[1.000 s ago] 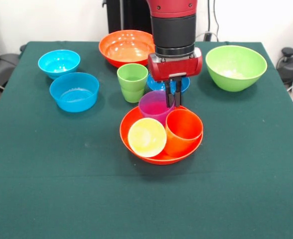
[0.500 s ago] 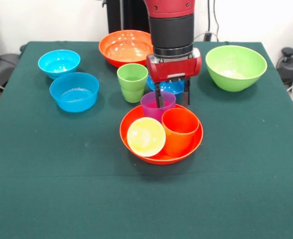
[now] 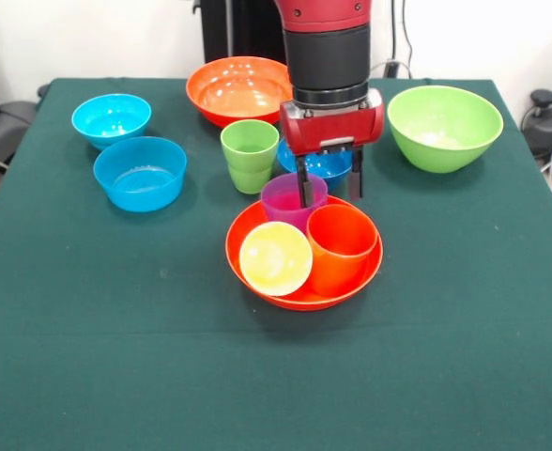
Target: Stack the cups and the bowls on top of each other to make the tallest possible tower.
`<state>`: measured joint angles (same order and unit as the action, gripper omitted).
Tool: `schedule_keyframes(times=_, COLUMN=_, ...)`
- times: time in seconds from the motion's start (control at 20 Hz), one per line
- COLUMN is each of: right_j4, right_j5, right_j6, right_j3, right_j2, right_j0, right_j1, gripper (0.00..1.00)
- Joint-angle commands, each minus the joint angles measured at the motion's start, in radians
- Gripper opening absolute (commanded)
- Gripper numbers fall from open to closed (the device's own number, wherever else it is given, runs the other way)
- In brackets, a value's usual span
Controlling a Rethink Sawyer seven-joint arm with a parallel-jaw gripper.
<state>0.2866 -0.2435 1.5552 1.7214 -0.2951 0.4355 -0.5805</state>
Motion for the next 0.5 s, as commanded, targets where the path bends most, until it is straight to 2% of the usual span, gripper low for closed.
schedule_keyframes(times=0.05, right_j4=0.03, right_j5=-0.205, right_j6=-0.05, right_j3=-0.047, right_j2=-0.051, right_j0=-0.02, right_j1=-0.104, gripper=1.0)
schedule_keyframes(times=0.5, right_j4=0.029, right_j5=-0.323, right_j6=-0.052, right_j3=-0.109, right_j2=-0.053, right_j0=-0.036, right_j1=-0.144, gripper=1.0)
